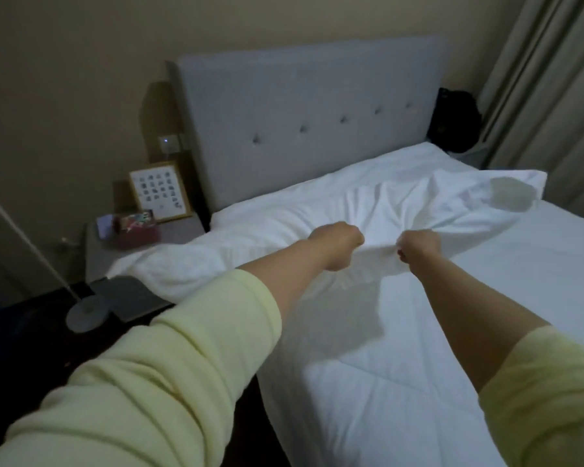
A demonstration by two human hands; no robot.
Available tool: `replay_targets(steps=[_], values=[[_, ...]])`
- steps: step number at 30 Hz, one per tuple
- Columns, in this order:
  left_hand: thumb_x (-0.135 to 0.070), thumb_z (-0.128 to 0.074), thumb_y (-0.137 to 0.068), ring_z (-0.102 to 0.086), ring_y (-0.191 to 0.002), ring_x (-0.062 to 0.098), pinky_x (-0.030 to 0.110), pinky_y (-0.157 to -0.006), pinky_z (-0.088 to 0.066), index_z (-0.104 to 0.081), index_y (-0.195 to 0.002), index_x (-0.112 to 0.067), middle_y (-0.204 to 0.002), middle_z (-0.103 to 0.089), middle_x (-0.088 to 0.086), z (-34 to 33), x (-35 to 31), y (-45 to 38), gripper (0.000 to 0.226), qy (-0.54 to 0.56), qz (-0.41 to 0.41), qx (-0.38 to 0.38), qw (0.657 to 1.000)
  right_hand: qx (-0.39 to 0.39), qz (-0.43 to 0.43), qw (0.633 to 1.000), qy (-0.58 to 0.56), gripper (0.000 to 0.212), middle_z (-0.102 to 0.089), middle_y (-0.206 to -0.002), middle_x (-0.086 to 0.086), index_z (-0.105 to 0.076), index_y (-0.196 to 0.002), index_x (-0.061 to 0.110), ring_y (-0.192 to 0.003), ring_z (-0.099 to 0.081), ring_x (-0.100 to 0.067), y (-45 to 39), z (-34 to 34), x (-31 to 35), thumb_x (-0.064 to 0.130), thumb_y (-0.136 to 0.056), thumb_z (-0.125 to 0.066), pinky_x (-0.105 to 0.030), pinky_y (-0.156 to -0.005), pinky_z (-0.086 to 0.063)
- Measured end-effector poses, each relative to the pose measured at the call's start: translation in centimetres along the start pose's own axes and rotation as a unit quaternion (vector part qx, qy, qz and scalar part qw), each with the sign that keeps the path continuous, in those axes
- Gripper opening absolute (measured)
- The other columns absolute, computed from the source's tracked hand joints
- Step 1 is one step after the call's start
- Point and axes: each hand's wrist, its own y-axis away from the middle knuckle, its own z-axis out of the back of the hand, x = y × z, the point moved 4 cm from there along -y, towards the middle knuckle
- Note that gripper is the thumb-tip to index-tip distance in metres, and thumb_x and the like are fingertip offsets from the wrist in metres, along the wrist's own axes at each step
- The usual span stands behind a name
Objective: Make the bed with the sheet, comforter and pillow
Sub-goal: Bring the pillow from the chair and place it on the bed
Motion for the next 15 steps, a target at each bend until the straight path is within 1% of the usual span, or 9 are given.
replay_targets(steps=[2,4,6,8,9,10,11,13,15], values=[[0.000,-0.049,-0.088,-0.053,-0.090,0.025,0.033,-0.074,-0.044,-0.061,-0.101,-0.004,-0.094,-0.059,0.008,-3.3,-1.2,-2.2,0.018,-0.003,-0.052,0.148,0.988,-0.028,-0.051,0.992,0.110,0.026,-0.059,-0.123,-0.020,-0.062,-0.102,-0.007,-0.117,-0.055,-0.033,-2.9,1.6,-3.6,0.006,-0.095,-0.040,-0.032,-0.088,-0.043],[-0.006,-0.052,-0.090,-0.056,-0.086,0.023,0.029,-0.068,-0.044,-0.061,-0.111,-0.002,-0.103,-0.068,0.013,-5.3,0.1,-4.0,0.023,-0.005,-0.059,0.227,0.972,-0.028,-0.061,0.983,0.170,0.025,-0.055,-0.125,-0.021,-0.058,-0.101,-0.007,-0.110,-0.055,-0.032,-5.0,1.9,-5.6,0.007,-0.095,-0.038,-0.034,-0.089,-0.043],[-0.008,-0.051,-0.091,-0.056,-0.084,0.021,0.028,-0.070,-0.043,-0.062,-0.109,-0.002,-0.110,-0.069,0.015,-6.2,3.4,-6.5,0.022,0.000,-0.043,0.240,0.970,-0.021,-0.072,0.977,0.199,0.019,-0.060,-0.103,-0.021,-0.057,-0.087,-0.005,-0.090,-0.052,-0.024,-6.6,0.6,-5.2,0.003,-0.094,-0.041,-0.029,-0.076,-0.039],[-0.006,-0.049,-0.090,-0.056,-0.085,0.020,0.025,-0.071,-0.043,-0.063,-0.108,-0.002,-0.112,-0.069,0.017,-6.6,7.0,-8.7,0.023,-0.011,-0.020,0.237,0.971,-0.019,-0.070,0.978,0.195,0.021,-0.052,-0.073,-0.016,-0.053,-0.076,-0.005,-0.085,-0.051,-0.026,-8.2,-1.3,-3.7,0.001,-0.093,-0.041,-0.029,-0.072,-0.037],[-0.006,-0.048,-0.090,-0.058,-0.087,0.021,0.024,-0.069,-0.044,-0.064,-0.109,-0.001,-0.112,-0.069,0.017,-6.8,8.7,-9.9,0.025,-0.014,-0.017,0.233,0.972,-0.020,-0.061,0.978,0.199,0.017,-0.050,-0.069,-0.015,-0.054,-0.083,-0.004,-0.085,-0.053,-0.029,-9.2,-2.5,-2.8,0.001,-0.092,-0.040,-0.031,-0.071,-0.039],[-0.005,-0.047,-0.091,-0.061,-0.092,0.023,0.025,-0.069,-0.044,-0.064,-0.110,-0.001,-0.113,-0.069,0.016,-6.7,10.5,-11.1,0.026,-0.014,-0.014,0.226,0.974,-0.021,-0.043,0.980,0.195,0.018,-0.053,-0.073,-0.017,-0.057,-0.095,-0.005,-0.088,-0.056,-0.033,-10.4,-4.0,-2.1,0.000,-0.092,-0.040,-0.033,-0.071,-0.042],[-0.006,-0.046,-0.091,-0.062,-0.099,0.025,0.025,-0.073,-0.045,-0.063,-0.111,-0.002,-0.114,-0.068,0.014,-6.8,12.0,-12.2,0.026,-0.017,-0.019,0.219,0.975,-0.020,-0.029,0.980,0.194,0.018,-0.055,-0.079,-0.019,-0.057,-0.097,-0.003,-0.090,-0.059,-0.035,-11.2,-5.6,-1.4,0.000,-0.091,-0.041,-0.032,-0.068,-0.043],[-0.008,-0.045,-0.092,-0.061,-0.106,0.024,0.027,-0.081,-0.045,-0.062,-0.111,-0.005,-0.117,-0.066,0.011,-6.9,15.3,-14.6,0.026,-0.009,-0.018,0.221,0.975,-0.006,-0.028,0.981,0.193,0.013,-0.051,-0.076,-0.014,-0.048,-0.077,0.002,-0.071,-0.055,-0.030,-13.0,-9.6,-1.1,-0.001,-0.087,-0.041,-0.024,-0.051,-0.035],[-0.010,-0.045,-0.093,-0.059,-0.104,0.023,0.029,-0.082,-0.043,-0.061,-0.112,-0.007,-0.119,-0.063,0.010,-6.9,17.8,-16.6,0.025,-0.009,-0.017,0.231,0.973,0.015,-0.054,0.984,0.171,0.023,-0.044,-0.069,-0.008,-0.037,-0.064,0.007,-0.056,-0.042,-0.019,-14.1,-12.9,-1.4,0.000,-0.086,-0.041,-0.021,-0.047,-0.026]])
